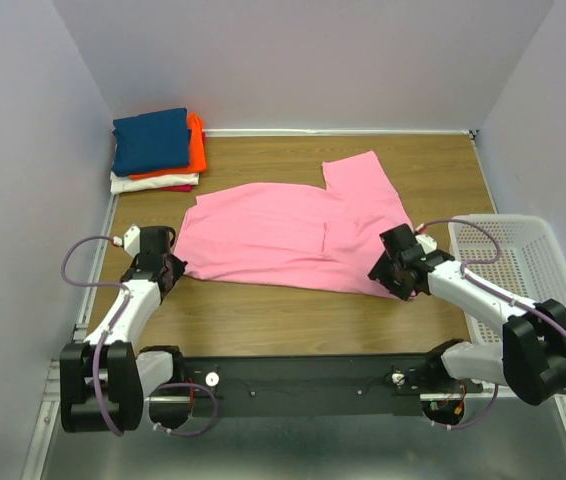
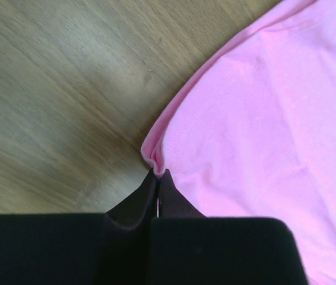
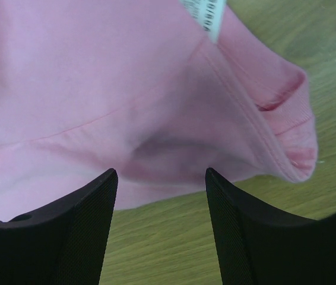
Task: Fold and stack the t-shirts
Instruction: Fold the tshirt
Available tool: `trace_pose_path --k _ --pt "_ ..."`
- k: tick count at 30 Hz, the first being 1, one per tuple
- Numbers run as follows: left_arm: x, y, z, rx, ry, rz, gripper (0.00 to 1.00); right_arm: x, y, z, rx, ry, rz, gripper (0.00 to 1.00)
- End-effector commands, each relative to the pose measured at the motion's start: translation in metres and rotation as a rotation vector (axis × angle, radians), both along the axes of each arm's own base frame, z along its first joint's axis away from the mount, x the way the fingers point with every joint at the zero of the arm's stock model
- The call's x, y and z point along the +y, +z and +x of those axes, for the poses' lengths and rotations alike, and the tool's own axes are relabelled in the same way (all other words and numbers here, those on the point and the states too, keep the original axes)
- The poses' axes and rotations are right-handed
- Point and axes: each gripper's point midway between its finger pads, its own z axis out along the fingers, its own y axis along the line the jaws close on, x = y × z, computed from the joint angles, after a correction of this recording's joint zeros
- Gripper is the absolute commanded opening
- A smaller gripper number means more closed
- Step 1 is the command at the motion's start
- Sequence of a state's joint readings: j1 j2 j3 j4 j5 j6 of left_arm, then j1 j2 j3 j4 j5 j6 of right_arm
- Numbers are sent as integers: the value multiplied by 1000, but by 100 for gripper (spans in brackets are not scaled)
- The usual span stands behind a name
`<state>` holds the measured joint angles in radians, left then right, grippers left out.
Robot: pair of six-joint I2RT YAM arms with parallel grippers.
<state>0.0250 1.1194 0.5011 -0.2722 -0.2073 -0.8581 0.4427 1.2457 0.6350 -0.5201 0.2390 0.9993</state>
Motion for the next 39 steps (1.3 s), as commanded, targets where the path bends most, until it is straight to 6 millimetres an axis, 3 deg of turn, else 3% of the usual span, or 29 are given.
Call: trace_pose_path --k 1,9,13,26,32,34,35,39 --pt "-12 4 -9 -24 -3 -75 0 -22 -23 -21 80 -99 -43 68" --pt "-19 17 -8 -30 -40 -97 0 -43 -49 -55 261 -181 -36 68" --pt "-21 23 -7 -42 -56 -107 0 -52 -50 -69 333 -207 -60 65" --pt "-31 40 -5 -58 -125 -130 0 -67 8 -70 231 -261 -78 59" --pt "-34 52 -12 -73 -155 -129 0 -67 24 -59 178 -245 -79 59" --pt "-32 58 -13 -67 -157 -117 8 -67 28 -52 171 -222 -93 59" --pt "-31 59 -13 -62 -157 -106 20 -65 36 -43 147 -215 -90 59" --pt "-26 65 -13 -61 -146 -82 43 -64 49 -21 107 -197 -105 59"
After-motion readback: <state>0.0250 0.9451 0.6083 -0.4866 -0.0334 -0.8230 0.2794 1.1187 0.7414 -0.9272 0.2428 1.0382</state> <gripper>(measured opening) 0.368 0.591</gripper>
